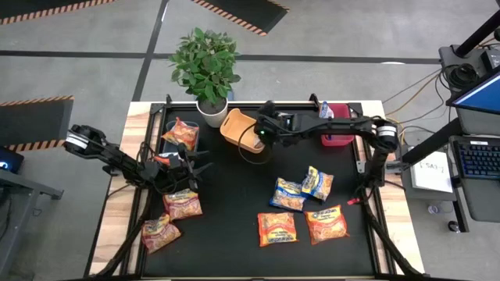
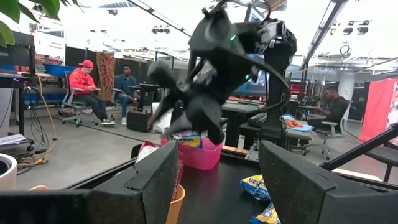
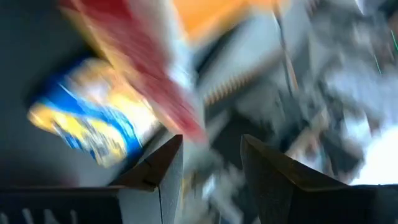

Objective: Sort Maruchan noodles
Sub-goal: Put the bottom right red noodle pack into the yellow bin, then put the blue noodle pack into the red bin

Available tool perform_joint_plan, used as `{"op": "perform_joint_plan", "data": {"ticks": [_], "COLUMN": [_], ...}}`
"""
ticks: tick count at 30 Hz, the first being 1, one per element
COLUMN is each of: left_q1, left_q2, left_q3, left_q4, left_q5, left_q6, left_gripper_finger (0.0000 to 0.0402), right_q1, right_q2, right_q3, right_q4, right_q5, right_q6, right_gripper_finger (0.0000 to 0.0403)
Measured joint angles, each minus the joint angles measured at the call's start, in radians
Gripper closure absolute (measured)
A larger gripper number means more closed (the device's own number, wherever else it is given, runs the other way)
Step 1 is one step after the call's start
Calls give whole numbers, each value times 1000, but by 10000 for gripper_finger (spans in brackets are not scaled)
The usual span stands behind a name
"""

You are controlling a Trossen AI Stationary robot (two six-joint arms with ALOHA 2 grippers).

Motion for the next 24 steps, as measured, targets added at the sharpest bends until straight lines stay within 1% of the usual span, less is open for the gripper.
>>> {"op": "perform_joint_plan", "data": {"ticks": [2,3,4,5,7,9,11,12,14,17,19,21,24], "left_q1": [0,0,0,0,0,0,0,0,0,0,0,0,0], "left_q2": [0,0,0,0,0,0,0,0,0,0,0,0,0], "left_q3": [0,0,0,0,0,0,0,0,0,0,0,0,0], "left_q4": [0,-2,-7,-8,-8,-8,-8,-8,-8,-7,-7,-7,-9], "left_q5": [0,0,0,0,0,0,0,0,0,0,0,0,0], "left_q6": [-3,-4,-4,-4,-4,-4,-2,-1,-1,-4,-4,-2,-2], "left_gripper_finger": [194,194,194,194,194,194,194,194,194,194,194,194,194], "right_q1": [13,16,17,13,-15,-64,-118,-145,-195,-258,-289,-311,-321], "right_q2": [-37,-60,-83,-105,-150,-183,-200,-202,-201,-186,-178,-170,-159], "right_q3": [0,0,0,0,-12,-47,-108,-142,-215,-316,-377,-433,-501], "right_q4": [-57,-101,-147,-193,-249,-209,-144,-113,-39,114,221,348,453], "right_q5": [103,125,120,89,-39,-170,-226,-236,-265,-397,-462,-495,-499], "right_q6": [120,202,296,397,641,893,1061,1091,1101,1084,1082,1083,1077], "right_gripper_finger": [252,252,252,253,255,258,264,267,276,293,305,318,342]}}
